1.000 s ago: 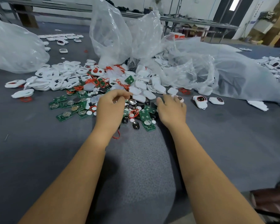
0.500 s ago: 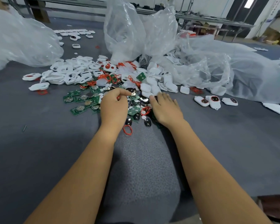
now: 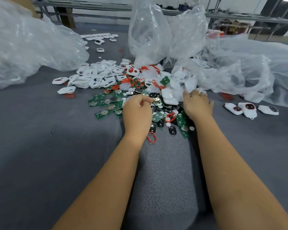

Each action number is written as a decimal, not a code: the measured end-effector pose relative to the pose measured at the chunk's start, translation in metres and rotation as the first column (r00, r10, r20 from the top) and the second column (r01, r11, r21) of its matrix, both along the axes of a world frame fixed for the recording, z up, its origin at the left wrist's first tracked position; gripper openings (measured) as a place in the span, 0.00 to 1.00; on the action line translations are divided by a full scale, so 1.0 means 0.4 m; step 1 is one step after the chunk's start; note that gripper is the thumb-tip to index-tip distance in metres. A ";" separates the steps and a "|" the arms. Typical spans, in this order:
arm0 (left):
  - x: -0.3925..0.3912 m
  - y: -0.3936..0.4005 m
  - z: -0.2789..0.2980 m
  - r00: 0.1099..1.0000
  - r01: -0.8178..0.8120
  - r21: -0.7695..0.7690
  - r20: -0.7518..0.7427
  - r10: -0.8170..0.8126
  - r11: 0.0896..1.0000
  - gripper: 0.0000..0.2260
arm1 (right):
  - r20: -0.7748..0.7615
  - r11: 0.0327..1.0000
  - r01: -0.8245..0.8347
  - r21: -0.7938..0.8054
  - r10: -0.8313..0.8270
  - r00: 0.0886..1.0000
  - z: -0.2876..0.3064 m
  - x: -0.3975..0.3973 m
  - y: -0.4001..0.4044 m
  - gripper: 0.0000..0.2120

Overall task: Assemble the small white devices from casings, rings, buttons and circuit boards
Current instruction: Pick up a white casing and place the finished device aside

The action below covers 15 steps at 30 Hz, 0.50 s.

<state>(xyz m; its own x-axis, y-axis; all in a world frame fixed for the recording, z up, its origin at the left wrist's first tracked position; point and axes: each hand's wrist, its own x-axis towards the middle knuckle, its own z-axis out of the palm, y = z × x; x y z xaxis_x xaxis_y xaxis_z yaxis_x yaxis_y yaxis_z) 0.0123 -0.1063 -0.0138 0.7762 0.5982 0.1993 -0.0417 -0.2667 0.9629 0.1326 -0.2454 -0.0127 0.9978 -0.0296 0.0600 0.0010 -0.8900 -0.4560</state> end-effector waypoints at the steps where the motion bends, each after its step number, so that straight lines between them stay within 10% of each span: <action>1: 0.001 0.001 0.001 1.000 -0.009 -0.007 0.014 0.009 1.000 0.16 | 0.005 1.000 -0.011 0.022 0.011 1.000 0.002 -0.008 0.015 0.27; 7: -0.002 0.064 0.012 0.982 -0.148 0.094 0.131 0.135 0.985 0.17 | 0.292 0.995 0.081 0.053 -0.093 0.952 0.032 -0.088 0.072 0.19; 15: 0.068 0.251 0.021 0.972 -0.059 0.585 -0.152 0.181 0.809 0.21 | 0.563 0.940 -0.323 -0.111 0.327 0.759 0.039 -0.152 0.183 0.13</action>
<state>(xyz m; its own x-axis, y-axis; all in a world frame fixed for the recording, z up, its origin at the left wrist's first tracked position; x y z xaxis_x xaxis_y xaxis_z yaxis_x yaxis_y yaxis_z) 0.0394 -0.0057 -0.0055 0.7644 0.5127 0.3908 0.1952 -0.7618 0.6177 0.0717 -0.1723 0.0031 0.7327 0.2927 0.6144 0.5458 -0.7919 -0.2737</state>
